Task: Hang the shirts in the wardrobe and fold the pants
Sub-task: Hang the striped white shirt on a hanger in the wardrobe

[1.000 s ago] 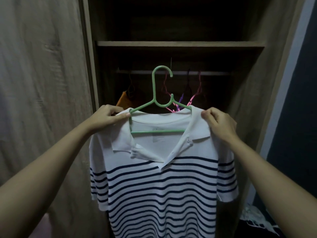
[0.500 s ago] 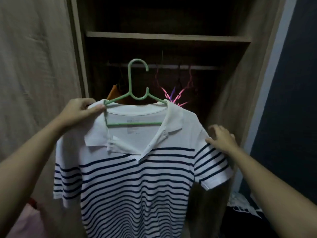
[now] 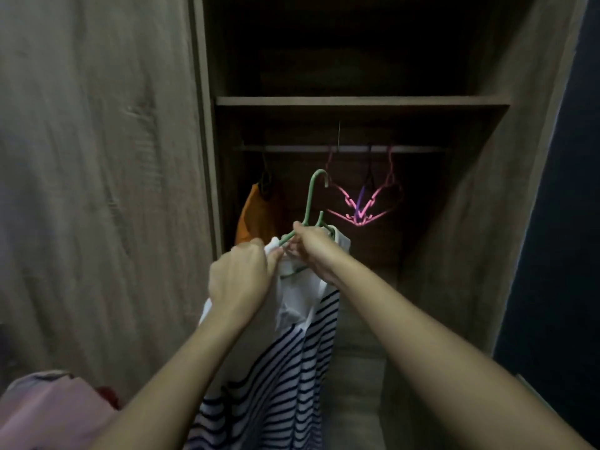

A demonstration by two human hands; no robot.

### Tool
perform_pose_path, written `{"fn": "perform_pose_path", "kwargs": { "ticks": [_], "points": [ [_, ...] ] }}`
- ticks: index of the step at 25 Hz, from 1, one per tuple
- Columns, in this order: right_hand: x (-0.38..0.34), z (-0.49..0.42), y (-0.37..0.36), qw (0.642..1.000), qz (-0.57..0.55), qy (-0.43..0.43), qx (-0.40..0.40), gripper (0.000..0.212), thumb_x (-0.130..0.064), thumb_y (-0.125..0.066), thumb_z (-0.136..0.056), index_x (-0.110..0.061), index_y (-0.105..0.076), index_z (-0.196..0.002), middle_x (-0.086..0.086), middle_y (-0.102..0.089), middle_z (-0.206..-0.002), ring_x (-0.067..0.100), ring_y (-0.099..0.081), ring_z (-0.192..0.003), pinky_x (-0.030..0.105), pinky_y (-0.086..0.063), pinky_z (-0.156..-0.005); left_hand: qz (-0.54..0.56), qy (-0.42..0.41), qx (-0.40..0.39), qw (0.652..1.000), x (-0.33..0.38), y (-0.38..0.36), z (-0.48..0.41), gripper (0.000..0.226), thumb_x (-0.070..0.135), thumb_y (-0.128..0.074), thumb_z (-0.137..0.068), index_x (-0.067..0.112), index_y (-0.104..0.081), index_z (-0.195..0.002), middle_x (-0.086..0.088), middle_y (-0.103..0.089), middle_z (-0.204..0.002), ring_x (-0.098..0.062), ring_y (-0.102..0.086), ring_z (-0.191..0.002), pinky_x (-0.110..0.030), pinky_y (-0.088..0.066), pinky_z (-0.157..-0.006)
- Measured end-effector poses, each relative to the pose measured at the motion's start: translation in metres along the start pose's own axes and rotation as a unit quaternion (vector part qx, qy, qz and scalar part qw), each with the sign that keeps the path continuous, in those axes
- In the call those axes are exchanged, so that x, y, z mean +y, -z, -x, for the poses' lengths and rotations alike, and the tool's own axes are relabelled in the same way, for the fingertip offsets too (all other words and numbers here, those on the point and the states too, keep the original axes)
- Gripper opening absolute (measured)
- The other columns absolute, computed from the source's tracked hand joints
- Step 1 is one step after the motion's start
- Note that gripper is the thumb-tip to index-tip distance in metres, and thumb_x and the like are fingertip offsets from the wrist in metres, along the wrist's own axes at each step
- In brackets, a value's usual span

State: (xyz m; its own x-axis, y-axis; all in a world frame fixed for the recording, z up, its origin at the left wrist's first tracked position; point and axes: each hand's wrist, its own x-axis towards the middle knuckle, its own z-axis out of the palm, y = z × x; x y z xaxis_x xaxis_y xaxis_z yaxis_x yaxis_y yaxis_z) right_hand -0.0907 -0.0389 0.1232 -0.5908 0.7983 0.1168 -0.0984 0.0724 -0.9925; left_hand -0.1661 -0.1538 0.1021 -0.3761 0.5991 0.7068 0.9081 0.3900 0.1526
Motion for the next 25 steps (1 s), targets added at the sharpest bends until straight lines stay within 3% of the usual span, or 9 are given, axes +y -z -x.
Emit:
{"fn": "perform_pose_path", "kwargs": {
  "ticks": [3, 6, 8, 10, 12, 14, 16, 21, 25],
  "points": [
    [-0.004, -0.011, 0.003, 0.999, 0.025, 0.013, 0.032, 0.027, -0.024, -0.046, -0.096, -0.011, -0.061, -0.078, 0.007, -0.057, -0.078, 0.015, -0.052, -0.069, 0.028, -0.043, -0.072, 0.068, 0.015, -0.084, 0.994, 0.002, 0.001, 0.000, 0.042, 0.055, -0.045, -0.090, 0.017, -0.057, -0.103, -0.003, -0.063, -0.097, -0.025, -0.062, -0.088, -0.034, -0.048, -0.069],
    [-0.002, -0.031, 0.011, 0.990, 0.130, 0.029, 0.044, 0.018, -0.033, -0.056, -0.088, -0.017, -0.060, -0.083, 0.010, -0.061, -0.095, 0.022, -0.060, -0.090, 0.030, -0.048, -0.075, 0.218, -0.024, -0.214, 0.952, 0.008, -0.001, -0.007, 0.048, 0.043, -0.052, -0.090, 0.021, -0.045, -0.132, 0.000, -0.059, -0.119, -0.015, -0.056, -0.102, -0.027, -0.046, -0.082],
    [-0.002, -0.050, 0.017, 0.981, 0.185, 0.050, 0.036, 0.014, -0.031, -0.055, -0.088, -0.018, -0.058, -0.084, 0.012, -0.061, -0.100, 0.025, -0.060, -0.095, 0.035, -0.048, -0.081, 0.308, -0.045, -0.255, 0.915, 0.014, -0.008, -0.010, 0.066, 0.031, -0.055, -0.089, 0.021, -0.024, -0.146, 0.001, -0.058, -0.122, -0.007, -0.058, -0.097, -0.020, -0.048, -0.078],
    [-0.004, -0.070, 0.022, 0.974, 0.217, 0.060, 0.030, 0.016, -0.027, -0.051, -0.090, -0.015, -0.059, -0.083, 0.013, -0.063, -0.098, 0.026, -0.061, -0.093, 0.039, -0.049, -0.086, 0.359, -0.036, -0.265, 0.894, 0.018, -0.020, -0.015, 0.080, 0.027, -0.058, -0.087, 0.024, -0.008, -0.150, 0.005, -0.060, -0.104, -0.001, -0.060, -0.076, -0.012, -0.048, -0.062],
    [-0.008, -0.090, 0.030, 0.968, 0.241, 0.059, 0.032, 0.019, -0.026, -0.050, -0.091, -0.015, -0.060, -0.080, 0.009, -0.065, -0.090, 0.022, -0.061, -0.087, 0.036, -0.050, -0.078, 0.387, -0.031, -0.249, 0.887, 0.020, -0.034, -0.024, 0.081, 0.026, -0.059, -0.086, 0.024, -0.009, -0.150, 0.012, -0.057, -0.093, -0.002, -0.060, -0.065, -0.009, -0.045, -0.054],
    [-0.016, -0.117, 0.041, 0.967, 0.240, 0.073, 0.051, 0.022, -0.026, -0.051, -0.092, -0.016, -0.063, -0.078, 0.001, -0.061, -0.078, 0.015, -0.058, -0.076, 0.025, -0.045, -0.063, 0.397, -0.050, -0.207, 0.893, 0.026, -0.049, -0.040, 0.077, 0.029, -0.059, -0.086, 0.025, -0.015, -0.149, 0.014, -0.056, -0.099, -0.001, -0.062, -0.070, -0.010, -0.048, -0.059],
    [-0.025, -0.144, 0.051, 0.964, 0.234, 0.102, 0.075, 0.029, -0.029, -0.052, -0.093, -0.020, -0.064, -0.067, -0.003, -0.060, -0.067, 0.011, -0.055, -0.067, 0.023, -0.040, -0.057, 0.381, -0.070, -0.152, 0.909, 0.035, -0.066, -0.060, 0.073, 0.033, -0.056, -0.089, 0.024, -0.017, -0.149, 0.012, -0.058, -0.103, 0.006, -0.060, -0.070, -0.008, -0.046, -0.058],
    [-0.042, -0.210, 0.065, 0.973, 0.210, 0.093, 0.032, 0.023, -0.032, -0.053, -0.093, -0.017, -0.069, -0.085, 0.004, -0.069, -0.083, 0.018, -0.064, -0.083, 0.029, -0.050, -0.073, 0.356, -0.050, -0.071, 0.930, 0.050, -0.107, -0.116, 0.071, 0.034, -0.055, -0.090, 0.019, -0.020, -0.150, 0.009, -0.059, -0.100, 0.001, -0.058, -0.073, -0.010, -0.046, -0.064],
    [-0.059, -0.254, 0.062, 0.963, 0.256, 0.077, 0.022, 0.033, -0.033, -0.052, -0.093, -0.005, -0.063, -0.107, 0.007, -0.063, -0.091, 0.020, -0.060, -0.083, 0.028, -0.046, -0.070, 0.380, -0.024, -0.034, 0.924, 0.051, -0.127, -0.154, 0.063, 0.027, -0.058, -0.089, 0.019, -0.031, -0.145, 0.015, -0.056, -0.088, 0.002, -0.059, -0.070, -0.009, -0.046, -0.060]
  ]
}}
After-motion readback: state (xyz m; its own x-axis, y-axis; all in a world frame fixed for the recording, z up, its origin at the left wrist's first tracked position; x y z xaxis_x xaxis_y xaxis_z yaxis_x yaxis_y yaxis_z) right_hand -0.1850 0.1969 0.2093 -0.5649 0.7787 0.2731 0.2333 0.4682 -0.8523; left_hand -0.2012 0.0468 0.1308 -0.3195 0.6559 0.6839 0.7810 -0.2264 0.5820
